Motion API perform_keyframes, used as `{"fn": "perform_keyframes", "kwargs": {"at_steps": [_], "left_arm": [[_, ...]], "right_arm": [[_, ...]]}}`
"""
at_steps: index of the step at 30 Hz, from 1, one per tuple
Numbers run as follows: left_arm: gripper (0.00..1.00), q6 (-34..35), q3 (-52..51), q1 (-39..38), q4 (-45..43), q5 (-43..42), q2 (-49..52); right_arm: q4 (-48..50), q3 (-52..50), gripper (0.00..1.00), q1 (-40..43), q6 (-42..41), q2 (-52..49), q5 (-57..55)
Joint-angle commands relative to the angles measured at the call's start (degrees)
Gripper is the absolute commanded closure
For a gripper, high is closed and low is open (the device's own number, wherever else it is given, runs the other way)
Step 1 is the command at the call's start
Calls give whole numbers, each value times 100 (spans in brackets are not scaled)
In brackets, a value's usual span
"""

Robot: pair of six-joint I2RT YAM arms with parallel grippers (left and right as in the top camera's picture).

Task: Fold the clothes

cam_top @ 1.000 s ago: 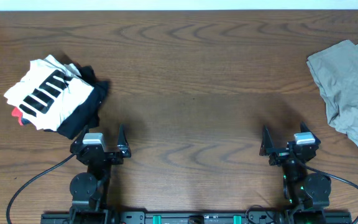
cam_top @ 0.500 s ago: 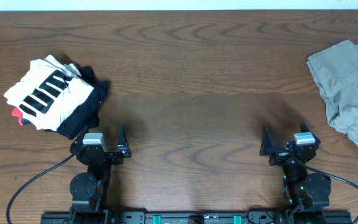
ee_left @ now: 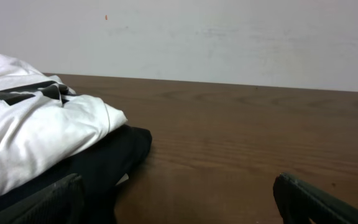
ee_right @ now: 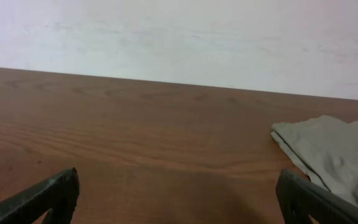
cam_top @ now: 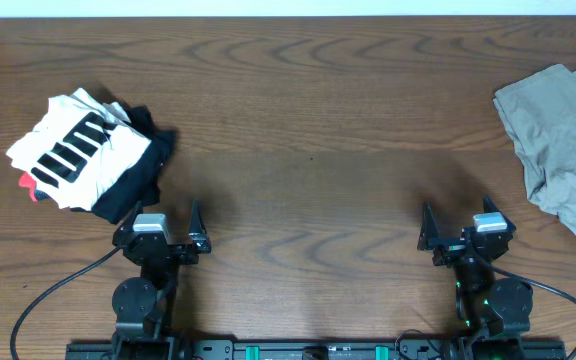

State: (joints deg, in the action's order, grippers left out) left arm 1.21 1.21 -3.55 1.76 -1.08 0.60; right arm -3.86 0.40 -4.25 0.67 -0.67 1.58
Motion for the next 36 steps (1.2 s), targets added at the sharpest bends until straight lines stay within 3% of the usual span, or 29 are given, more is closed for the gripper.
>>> {"fn": "perform_keyframes", "kwargs": {"at_steps": [1,10,20,26,32,36], "left_arm": [[2,-76,-98,-13,229,114,-37],[2,361,11,-13,229,85,-28],[2,378,850,-13,553,4,748],[2,378,2090,-13,1187,7,2081],[2,378,3526,-13,2411,2,3580],[2,378,4266,-13,3045,-643,4301]], "right_arm": [[-22,-9,1,-48,-50,35,37],[-118,57,1,-48,-385,33,26],[-1016,1150,1,-42,-380,-461,-560],[-1480,2232,1,-42,-380,-1902,-697],[-2295,3560,1,-37,-378,-3950,-623],[-2549,4428,1,-31,-378,-5149,151]]}}
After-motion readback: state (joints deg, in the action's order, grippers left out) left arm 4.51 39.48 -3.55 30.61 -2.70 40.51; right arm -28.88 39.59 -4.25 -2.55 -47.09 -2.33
